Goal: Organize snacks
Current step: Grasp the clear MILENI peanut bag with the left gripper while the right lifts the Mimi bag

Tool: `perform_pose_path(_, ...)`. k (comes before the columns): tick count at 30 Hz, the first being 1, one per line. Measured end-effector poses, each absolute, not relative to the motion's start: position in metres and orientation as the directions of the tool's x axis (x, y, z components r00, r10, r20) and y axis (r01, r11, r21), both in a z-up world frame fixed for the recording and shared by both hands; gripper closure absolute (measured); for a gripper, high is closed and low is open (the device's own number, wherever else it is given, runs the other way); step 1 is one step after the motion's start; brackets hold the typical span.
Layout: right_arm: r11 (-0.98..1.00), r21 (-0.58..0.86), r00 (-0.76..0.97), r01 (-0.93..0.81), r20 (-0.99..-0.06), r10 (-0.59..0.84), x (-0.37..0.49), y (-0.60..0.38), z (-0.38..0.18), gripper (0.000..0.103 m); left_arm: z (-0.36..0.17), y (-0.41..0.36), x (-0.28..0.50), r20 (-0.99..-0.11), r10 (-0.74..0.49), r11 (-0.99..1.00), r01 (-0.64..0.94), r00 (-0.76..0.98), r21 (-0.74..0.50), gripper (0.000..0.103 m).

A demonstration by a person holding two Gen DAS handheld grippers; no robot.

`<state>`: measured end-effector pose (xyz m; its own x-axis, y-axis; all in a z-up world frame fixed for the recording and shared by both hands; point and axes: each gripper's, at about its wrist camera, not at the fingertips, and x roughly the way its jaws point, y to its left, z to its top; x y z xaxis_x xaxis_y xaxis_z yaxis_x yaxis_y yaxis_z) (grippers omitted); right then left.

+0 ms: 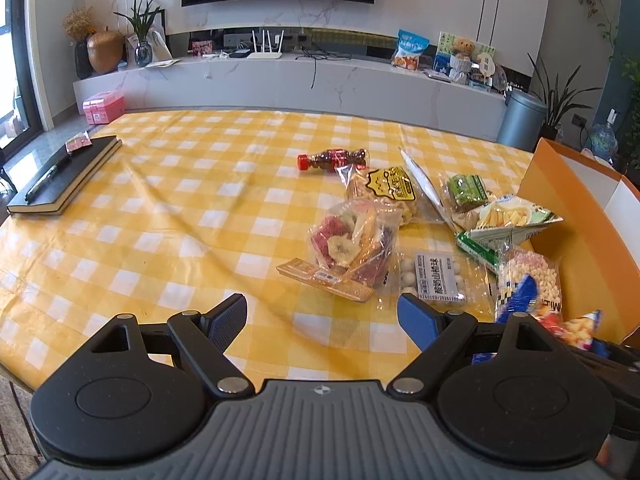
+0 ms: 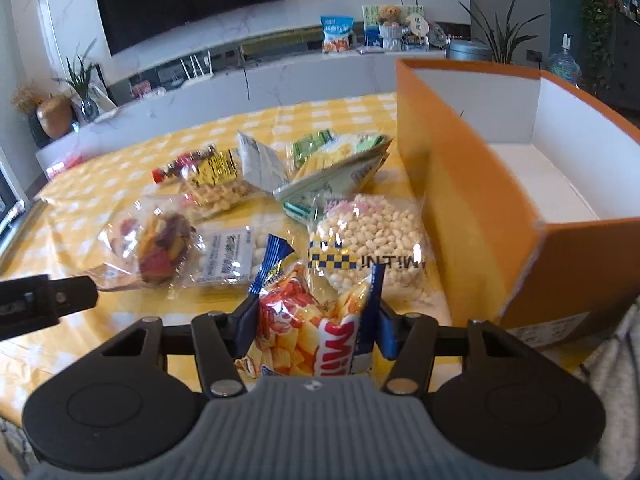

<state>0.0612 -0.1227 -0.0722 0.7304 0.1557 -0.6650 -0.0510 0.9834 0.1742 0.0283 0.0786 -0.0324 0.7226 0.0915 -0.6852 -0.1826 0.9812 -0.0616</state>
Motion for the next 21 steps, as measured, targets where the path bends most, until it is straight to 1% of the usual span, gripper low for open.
perform_pose_path(3,0.976,0.205,0.751,-0.075,-0.632,0.191,0.049,-0.135,-0.06,0.047,-0.03,0.079,0.028,-0.677,0.086,0.982,-0.176,0.731,-0.065,0.003)
perform_pose_path(6,0.973,0.196,0.77,-0.118,-0.601,0.214,0.032,-0.149,-0.049,0.048,-0.027,0.078,0.029,-0.676,0.084,0.984,-0.169,0.732,-0.061,0.003)
perform_pose_path(9,0.974,0.194,0.756,-0.118,-0.618,0.214,0.021,-0.165,-0.048,0.049,-0.023,0.072,0.029,-0.675,0.056,0.992,-0.116,0.735,-0.043,0.003)
perform_pose_path(12,0.971,0.23,0.736,-0.072,-0.644,0.207,0.018,-0.18,-0.054,0.049,-0.022,0.061,0.028,-0.68,-0.018,0.998,-0.023,0.733,-0.051,0.003)
perform_pose_path(15,0.963,0.263,0.732,-0.058,-0.644,0.22,0.017,-0.187,-0.055,0.049,-0.023,0.048,0.033,-0.693,-0.065,0.998,0.033,0.718,-0.059,0.003)
perform_pose_path(19,0.969,0.227,0.746,-0.097,-0.628,0.222,0.013,-0.181,-0.055,0.049,-0.021,0.026,0.046,-0.706,-0.11,0.993,0.113,0.7,-0.042,0.003)
perform_pose_path(21,0.971,0.22,0.735,-0.093,-0.642,0.216,0.018,-0.181,-0.06,0.05,-0.019,0.012,0.056,-0.726,-0.124,0.989,0.14,0.677,-0.039,0.003)
